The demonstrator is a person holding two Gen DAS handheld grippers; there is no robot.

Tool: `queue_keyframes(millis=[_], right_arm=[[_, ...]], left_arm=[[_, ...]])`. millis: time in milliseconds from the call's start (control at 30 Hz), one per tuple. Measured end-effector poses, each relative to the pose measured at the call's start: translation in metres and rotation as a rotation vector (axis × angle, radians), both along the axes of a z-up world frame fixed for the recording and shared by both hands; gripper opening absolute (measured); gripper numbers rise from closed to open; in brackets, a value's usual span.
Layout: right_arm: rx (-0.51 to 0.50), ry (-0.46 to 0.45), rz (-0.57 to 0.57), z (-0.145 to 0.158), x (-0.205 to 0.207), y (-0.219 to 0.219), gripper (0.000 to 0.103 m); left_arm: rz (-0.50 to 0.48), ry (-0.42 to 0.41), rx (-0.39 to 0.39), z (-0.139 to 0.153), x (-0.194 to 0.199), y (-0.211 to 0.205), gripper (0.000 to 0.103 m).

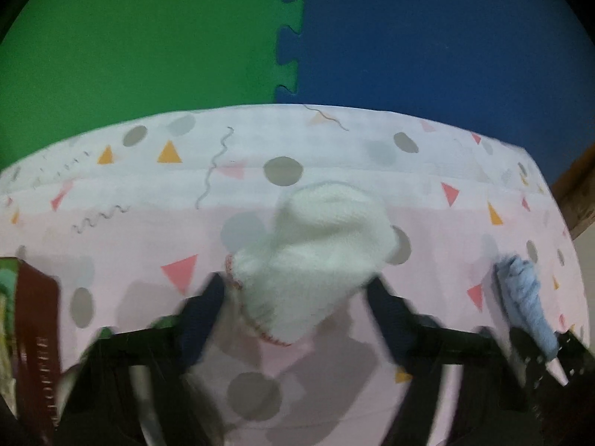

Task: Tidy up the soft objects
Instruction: 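Grasp the white sock with the left tool while the right holds the blue towel, then carry the white sock into the gold tin and open the left tool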

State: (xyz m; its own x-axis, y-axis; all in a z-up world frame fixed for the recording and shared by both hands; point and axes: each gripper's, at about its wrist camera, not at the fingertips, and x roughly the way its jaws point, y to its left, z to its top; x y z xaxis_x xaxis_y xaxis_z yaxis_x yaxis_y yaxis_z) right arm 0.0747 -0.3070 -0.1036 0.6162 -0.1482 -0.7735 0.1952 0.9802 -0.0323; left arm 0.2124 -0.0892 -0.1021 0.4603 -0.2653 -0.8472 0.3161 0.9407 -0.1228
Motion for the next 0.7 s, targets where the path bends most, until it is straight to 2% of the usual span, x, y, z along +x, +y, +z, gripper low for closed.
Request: queue_keyframes(millis=[33,133,233,700], right_arm=[[0.001,0.000,0.000,0.000,0.000,0.000,0.029],[0.000,0.002,0.001,0.000,0.001,0.000,0.029],[0.007,0.001,0.001,0.000,0.000,0.000,0.029],[0.006,0.001,0.000,-0.001,0.000,0.000,0.029]], left_arm=[[-0.002,0.020,-0.008,-0.001,0.001,-0.001,0.045],[-0.008,-0.007,0.011,0.003,-0.004,-0.006,0.033],[-0.014,-0.022,0.028,0.009,-0.012,-0.008,0.028],[0.010,-0.077,0.053,0.045,-0.055,-0.007,0.028]])
